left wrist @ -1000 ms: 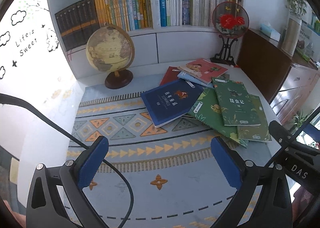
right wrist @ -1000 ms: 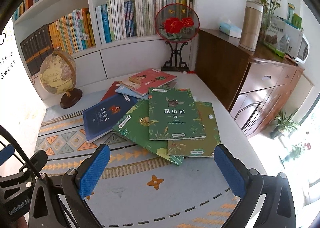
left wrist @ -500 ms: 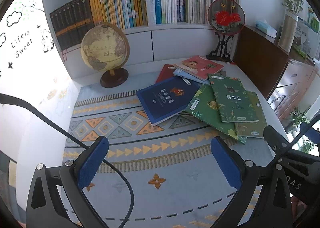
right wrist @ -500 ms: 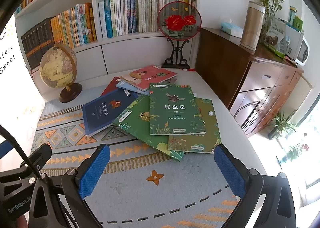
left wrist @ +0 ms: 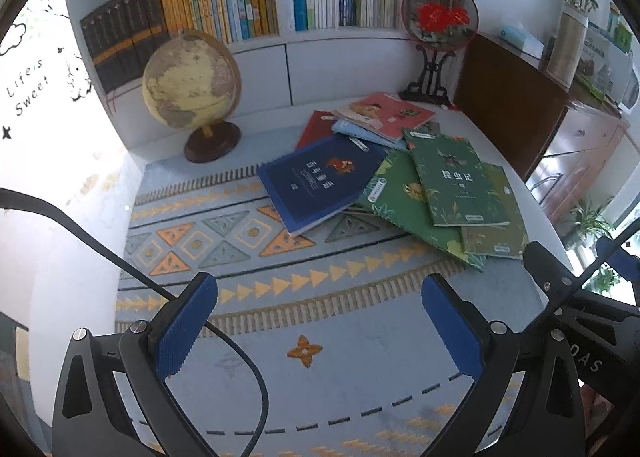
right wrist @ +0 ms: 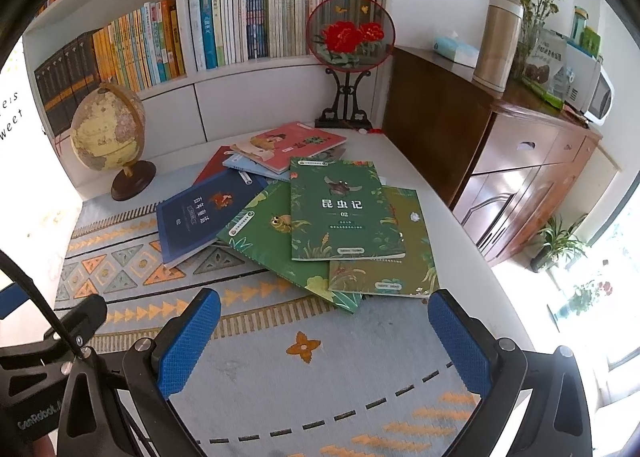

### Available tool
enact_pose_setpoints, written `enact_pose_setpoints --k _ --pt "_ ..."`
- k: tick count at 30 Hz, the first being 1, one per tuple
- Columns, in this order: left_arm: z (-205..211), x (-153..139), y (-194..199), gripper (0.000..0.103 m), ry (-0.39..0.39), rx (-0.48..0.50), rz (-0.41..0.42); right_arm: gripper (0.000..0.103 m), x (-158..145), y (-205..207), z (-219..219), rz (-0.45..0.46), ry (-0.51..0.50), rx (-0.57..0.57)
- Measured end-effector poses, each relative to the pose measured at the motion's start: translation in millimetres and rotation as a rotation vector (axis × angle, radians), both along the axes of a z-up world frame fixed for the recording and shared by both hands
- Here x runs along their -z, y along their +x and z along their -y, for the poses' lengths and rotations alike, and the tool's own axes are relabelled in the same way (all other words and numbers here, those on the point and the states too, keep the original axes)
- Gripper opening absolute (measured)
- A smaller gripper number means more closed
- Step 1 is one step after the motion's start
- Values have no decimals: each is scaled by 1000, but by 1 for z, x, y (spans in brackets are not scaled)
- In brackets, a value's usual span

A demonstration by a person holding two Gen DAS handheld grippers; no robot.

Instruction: Organize books

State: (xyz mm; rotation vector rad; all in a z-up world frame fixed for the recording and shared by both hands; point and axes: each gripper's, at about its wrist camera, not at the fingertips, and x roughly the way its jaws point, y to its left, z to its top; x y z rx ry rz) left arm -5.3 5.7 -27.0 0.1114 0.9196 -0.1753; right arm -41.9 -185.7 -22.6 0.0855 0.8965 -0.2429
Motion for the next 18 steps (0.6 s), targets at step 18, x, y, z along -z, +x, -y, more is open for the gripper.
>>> enact_pose_setpoints --k 18 --pt "-4 2 2 102 -8 -9 -3 103 3 4 -4 -13 5 -7"
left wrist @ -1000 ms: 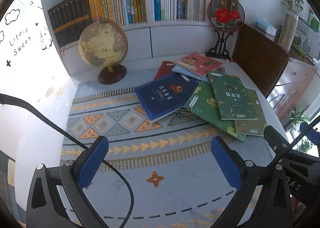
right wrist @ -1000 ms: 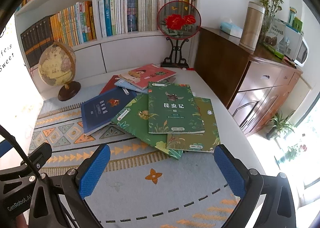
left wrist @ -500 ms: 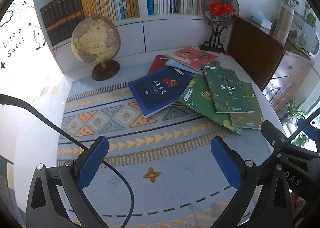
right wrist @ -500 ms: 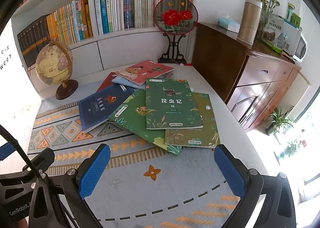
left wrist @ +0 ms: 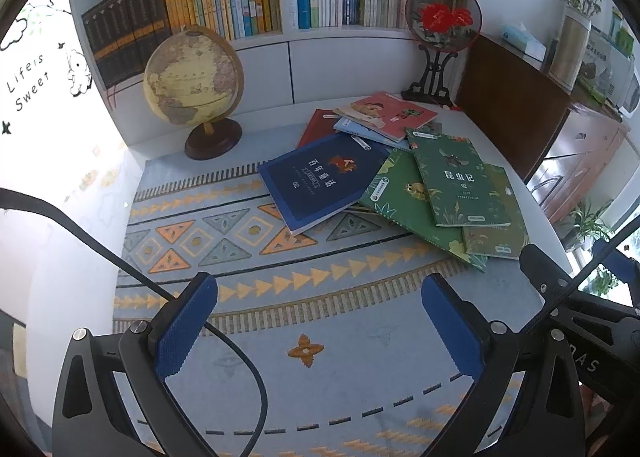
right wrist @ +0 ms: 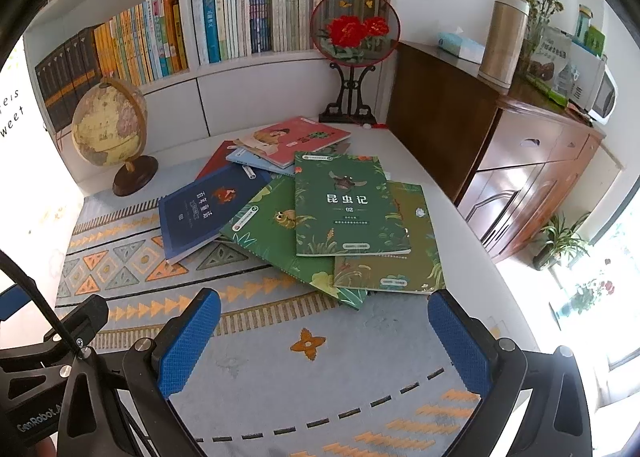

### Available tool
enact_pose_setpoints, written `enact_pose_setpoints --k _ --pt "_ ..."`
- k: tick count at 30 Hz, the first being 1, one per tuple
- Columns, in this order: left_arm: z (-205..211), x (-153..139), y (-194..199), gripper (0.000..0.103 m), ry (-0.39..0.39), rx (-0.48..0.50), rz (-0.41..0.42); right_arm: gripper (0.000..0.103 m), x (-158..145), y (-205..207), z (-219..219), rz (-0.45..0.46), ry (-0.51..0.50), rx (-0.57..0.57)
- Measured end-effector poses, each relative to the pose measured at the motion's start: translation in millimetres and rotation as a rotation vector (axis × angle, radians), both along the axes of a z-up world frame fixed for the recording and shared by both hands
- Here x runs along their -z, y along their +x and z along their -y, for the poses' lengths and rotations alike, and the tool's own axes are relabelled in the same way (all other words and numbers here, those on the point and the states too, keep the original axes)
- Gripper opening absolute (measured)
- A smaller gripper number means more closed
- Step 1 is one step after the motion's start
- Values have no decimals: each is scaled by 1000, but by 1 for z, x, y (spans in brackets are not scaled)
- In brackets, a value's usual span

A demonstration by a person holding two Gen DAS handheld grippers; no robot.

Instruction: Organize books

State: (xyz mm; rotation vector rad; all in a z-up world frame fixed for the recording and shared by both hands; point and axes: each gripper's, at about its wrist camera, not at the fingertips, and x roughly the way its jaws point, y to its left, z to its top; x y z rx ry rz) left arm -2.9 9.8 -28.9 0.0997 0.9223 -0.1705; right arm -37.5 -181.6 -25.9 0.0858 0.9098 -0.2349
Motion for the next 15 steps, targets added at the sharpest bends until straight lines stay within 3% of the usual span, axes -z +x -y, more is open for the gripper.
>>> enact_pose_setpoints --k 15 --pt "-4 6 8 100 -24 13 -27 103 7 10 -6 -18 -6 -9"
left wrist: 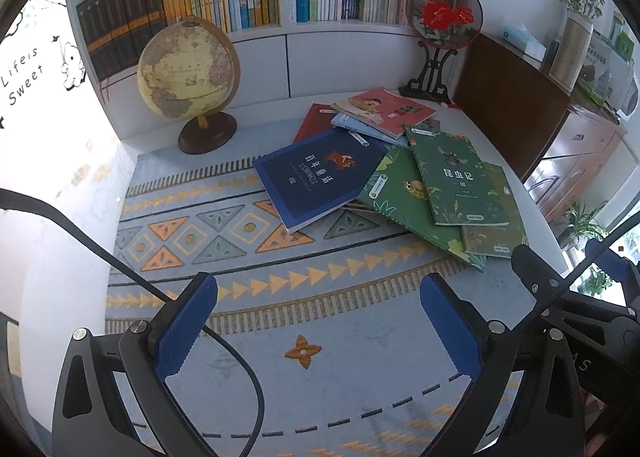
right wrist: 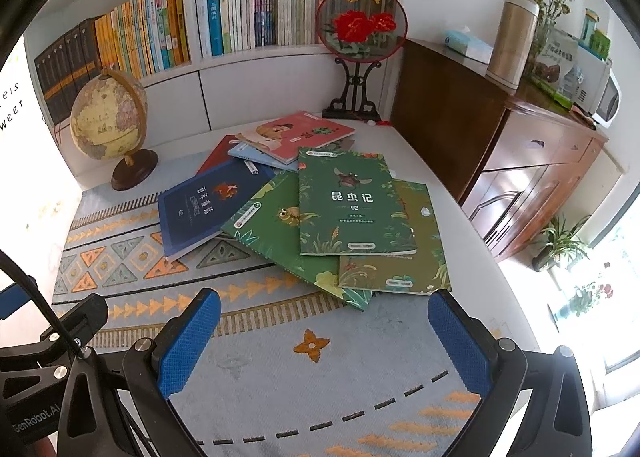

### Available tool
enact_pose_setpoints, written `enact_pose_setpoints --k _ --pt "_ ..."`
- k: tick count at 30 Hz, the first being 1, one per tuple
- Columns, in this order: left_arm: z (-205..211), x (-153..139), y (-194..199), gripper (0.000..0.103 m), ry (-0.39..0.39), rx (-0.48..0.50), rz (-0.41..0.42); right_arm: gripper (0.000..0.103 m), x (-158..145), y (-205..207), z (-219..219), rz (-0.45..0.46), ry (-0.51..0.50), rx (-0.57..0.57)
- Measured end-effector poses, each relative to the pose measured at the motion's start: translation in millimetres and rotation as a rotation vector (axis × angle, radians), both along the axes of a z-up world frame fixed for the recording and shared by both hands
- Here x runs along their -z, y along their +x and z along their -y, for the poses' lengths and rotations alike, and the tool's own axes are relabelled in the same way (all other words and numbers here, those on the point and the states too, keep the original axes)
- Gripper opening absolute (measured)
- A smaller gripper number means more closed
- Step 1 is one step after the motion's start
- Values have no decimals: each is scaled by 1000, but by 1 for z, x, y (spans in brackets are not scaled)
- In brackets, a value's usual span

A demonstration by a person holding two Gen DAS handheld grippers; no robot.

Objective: Organize books
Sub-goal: 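Move the left tool down to the dark green beetle-cover book's edge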

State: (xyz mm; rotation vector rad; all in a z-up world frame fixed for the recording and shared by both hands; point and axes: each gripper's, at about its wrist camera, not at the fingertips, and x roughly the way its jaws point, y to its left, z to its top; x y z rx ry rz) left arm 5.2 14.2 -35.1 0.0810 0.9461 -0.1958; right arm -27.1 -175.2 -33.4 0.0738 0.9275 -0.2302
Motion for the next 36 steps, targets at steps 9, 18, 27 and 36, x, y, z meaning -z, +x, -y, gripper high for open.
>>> enact_pose_setpoints --k 9,18,27,36 --pt "-7 12 9 95 1 2 -31 103 6 10 -8 -9 2 -20" --pt "-21 18 16 96 23 -25 -37 103 13 24 -22 -25 2 -55" --pt "-43 2 36 96 90 45 46 103 15 41 -32 -7 -54 -141" --pt "-48 -42 111 100 111 148 228 103 -25 83 22 149 -238 -113"
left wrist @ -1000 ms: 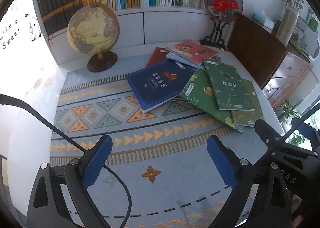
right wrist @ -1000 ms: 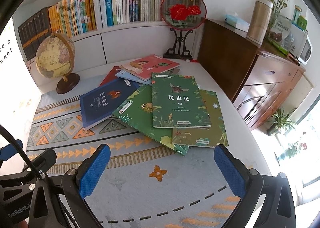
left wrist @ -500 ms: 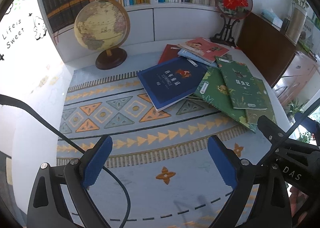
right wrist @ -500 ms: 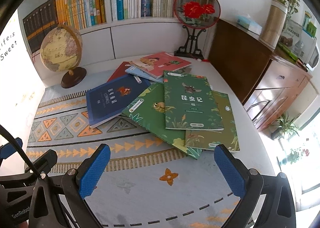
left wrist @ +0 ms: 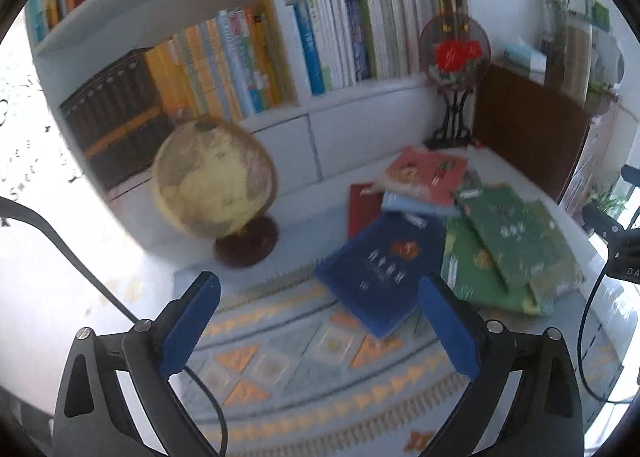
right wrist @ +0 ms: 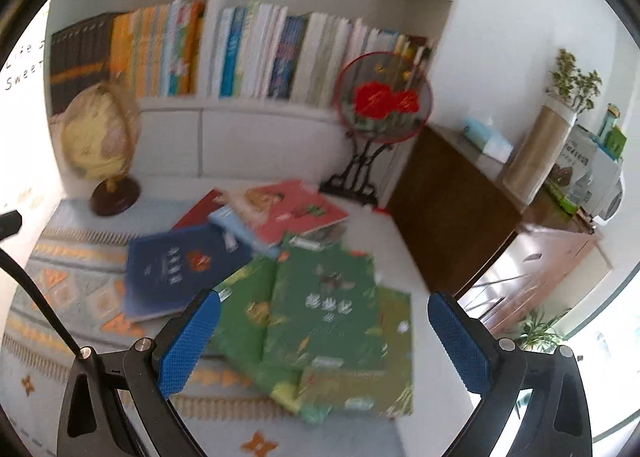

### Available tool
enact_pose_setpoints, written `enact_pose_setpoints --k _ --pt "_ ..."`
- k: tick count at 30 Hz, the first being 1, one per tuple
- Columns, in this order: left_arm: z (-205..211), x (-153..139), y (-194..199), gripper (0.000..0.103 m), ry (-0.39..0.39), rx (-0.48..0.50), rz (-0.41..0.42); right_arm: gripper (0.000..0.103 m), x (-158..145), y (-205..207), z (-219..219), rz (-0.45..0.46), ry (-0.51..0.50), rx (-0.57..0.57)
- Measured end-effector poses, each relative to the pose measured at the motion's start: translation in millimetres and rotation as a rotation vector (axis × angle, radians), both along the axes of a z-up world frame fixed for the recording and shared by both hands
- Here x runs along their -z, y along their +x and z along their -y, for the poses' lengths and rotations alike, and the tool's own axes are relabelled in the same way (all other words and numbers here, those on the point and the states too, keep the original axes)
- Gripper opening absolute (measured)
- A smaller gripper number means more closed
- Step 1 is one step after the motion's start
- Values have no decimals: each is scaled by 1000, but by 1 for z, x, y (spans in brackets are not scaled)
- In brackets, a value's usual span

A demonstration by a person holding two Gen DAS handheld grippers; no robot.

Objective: Organize books
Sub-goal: 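Move the left tool down to the dark green beetle-cover book's edge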

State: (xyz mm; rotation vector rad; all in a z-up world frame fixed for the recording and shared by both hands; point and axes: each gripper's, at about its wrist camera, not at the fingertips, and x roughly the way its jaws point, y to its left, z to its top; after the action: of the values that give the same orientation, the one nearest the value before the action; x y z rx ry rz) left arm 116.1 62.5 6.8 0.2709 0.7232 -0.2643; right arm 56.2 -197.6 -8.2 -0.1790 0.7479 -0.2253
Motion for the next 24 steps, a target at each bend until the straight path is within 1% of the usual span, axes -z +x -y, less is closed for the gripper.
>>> enact_pose_setpoints --k 2,5,7,8,9,10,12,13,14,15,17,18,19,20,21,22,23,24 --pt "10 9 17 100 -25 19 -40 103 4 7 14 -3 -25 23" --pt "37 32 34 100 -55 49 -92 103 25 16 44 -68 -19 48" --pt "65 59 44 100 -54 34 -123 103 46 22 67 -117 -13 79" --pt "78 73 49 99 -63 37 -159 103 58 23 77 -135 0 90" --pt "96 90 54 99 -91 49 -216 103 71 24 89 -158 28 95" --pt "110 104 56 98 -129 61 -266 103 86 25 101 -185 80 92" --pt "133 124 59 95 -184 88 -333 103 112 26 124 -217 188 95" --pt "151 138 61 92 -194 102 -358 102 120 26 133 -223 218 101" --pt "163 145 60 88 -185 105 -363 101 128 27 139 -226 247 104" --pt "173 153 60 85 -170 111 -370 98 137 29 148 -225 282 101" --pt "194 170 62 74 -155 137 -409 89 148 32 155 -237 322 94" --pt "200 176 63 70 -155 145 -432 78 157 35 162 -259 356 93" --pt "208 184 63 59 -167 163 -465 66 162 38 164 -274 373 90" --pt "212 188 63 50 -179 175 -485 61 167 40 167 -288 393 84" --pt "216 191 61 49 -191 185 -494 55 174 43 171 -306 419 74" --pt "218 189 59 48 -194 189 -483 49 179 44 173 -317 432 70" --pt "221 188 57 39 -204 211 -488 45 184 45 176 -326 448 68" --pt "224 189 56 35 -213 227 -509 39 189 46 180 -340 470 67"
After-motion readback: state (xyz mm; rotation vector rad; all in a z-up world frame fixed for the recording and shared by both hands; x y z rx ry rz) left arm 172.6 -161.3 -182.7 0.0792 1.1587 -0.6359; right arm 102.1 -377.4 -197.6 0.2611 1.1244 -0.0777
